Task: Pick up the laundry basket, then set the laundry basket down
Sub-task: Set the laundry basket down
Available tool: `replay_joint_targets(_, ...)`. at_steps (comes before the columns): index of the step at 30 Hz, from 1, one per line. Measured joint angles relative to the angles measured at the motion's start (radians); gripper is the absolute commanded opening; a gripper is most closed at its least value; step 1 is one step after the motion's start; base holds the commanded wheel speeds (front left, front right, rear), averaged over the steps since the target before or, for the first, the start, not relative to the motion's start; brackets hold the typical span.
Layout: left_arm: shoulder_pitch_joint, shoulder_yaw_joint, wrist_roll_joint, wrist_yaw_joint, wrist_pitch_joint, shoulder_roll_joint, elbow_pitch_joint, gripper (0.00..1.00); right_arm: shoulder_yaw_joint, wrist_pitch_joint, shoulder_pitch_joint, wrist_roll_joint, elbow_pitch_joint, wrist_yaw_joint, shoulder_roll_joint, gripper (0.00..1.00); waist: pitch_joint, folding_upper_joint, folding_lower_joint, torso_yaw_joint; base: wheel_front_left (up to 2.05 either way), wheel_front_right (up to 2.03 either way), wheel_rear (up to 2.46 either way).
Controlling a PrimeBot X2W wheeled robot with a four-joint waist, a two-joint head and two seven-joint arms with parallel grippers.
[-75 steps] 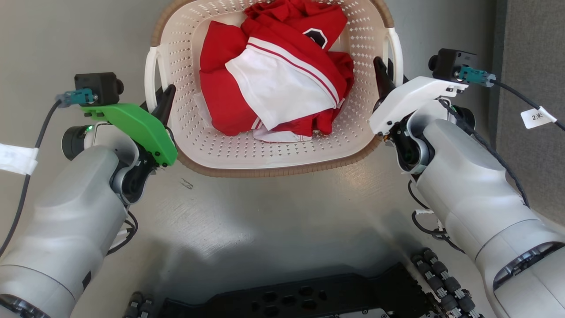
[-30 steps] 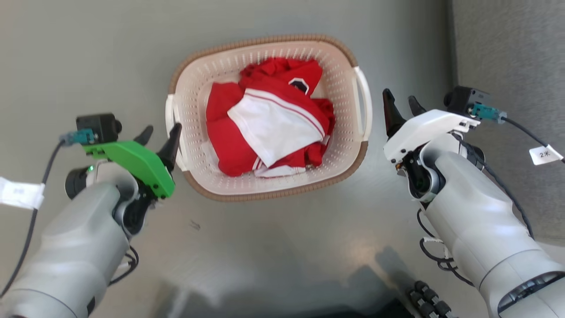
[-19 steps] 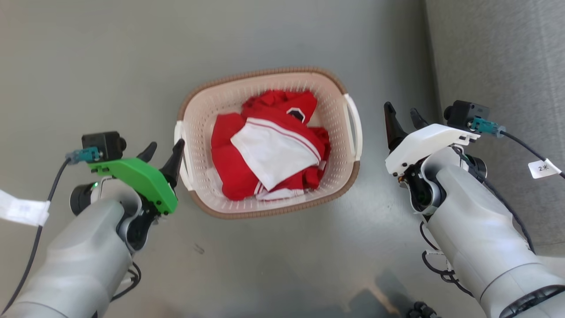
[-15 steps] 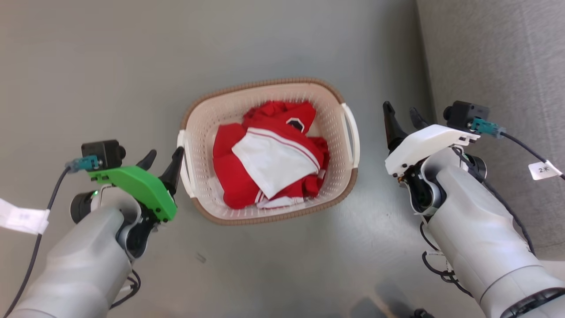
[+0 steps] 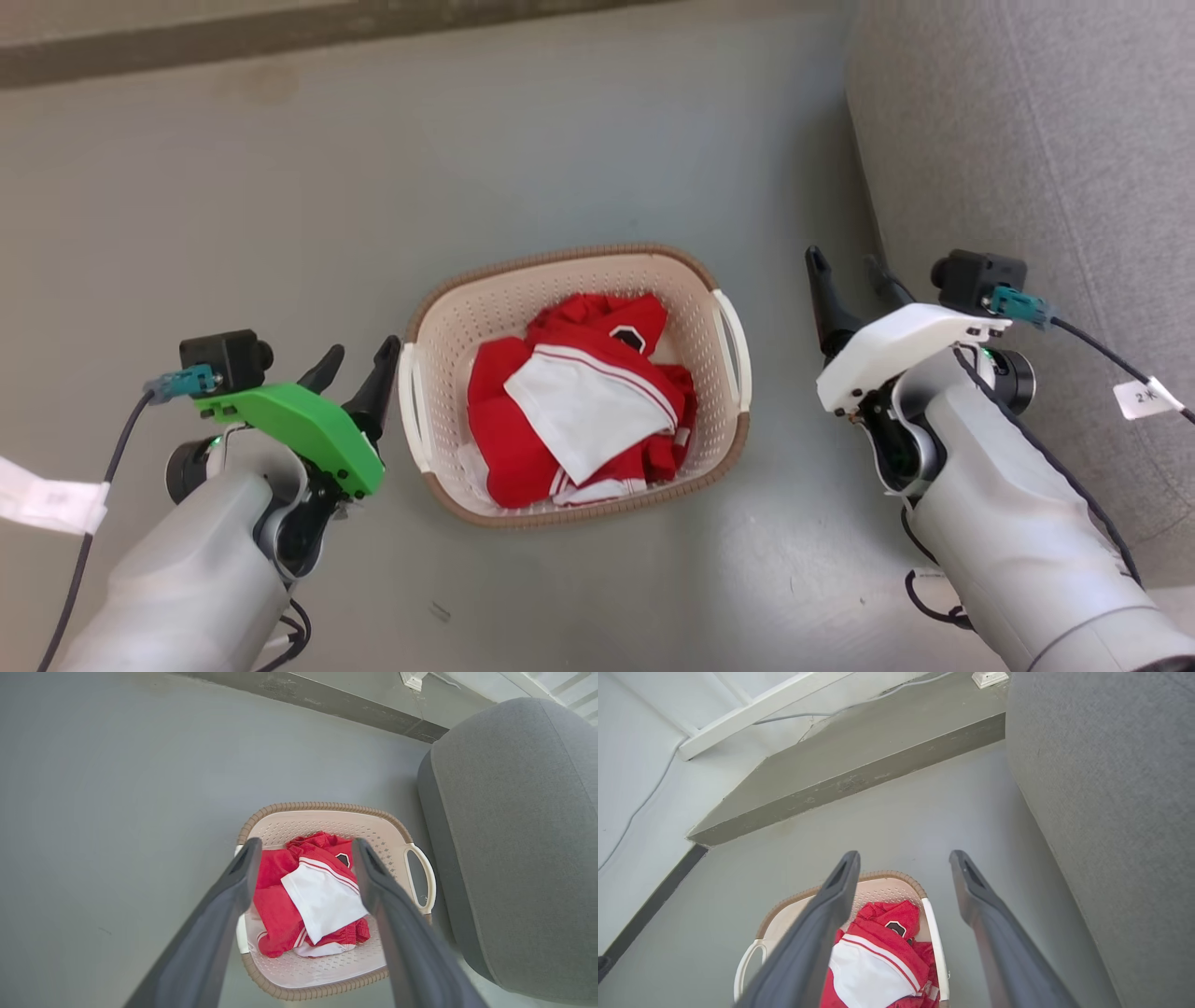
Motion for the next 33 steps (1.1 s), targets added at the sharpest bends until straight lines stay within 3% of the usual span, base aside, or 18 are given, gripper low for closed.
replay_joint_targets(17,0.08,0.212,0.117,0.0,0.0,0.018,-0.119,1.0,-0.083,0.0,0.132,-0.109,-0.18,0.0,-0.008,1.0,-0.163,0.0,0.0,0.035,0.0,0.0,0.0)
replay_joint_targets(23,0.126,0.291,0.188,0.0,0.0,0.028,-0.175,1.0,-0.112,0.0,0.189,-0.159,-0.251,-0.003,-0.01,1.0,-0.199,0.0,0.0,0.042,0.0,0.0,0.0)
replay_joint_targets(33,0.203,0.479,0.384,0.0,-0.001,0.059,-0.311,1.0,-0.175,0.0,0.263,-0.224,-0.396,-0.037,-0.007,1.0,-0.249,0.0,0.0,0.052,0.0,0.0,0.0)
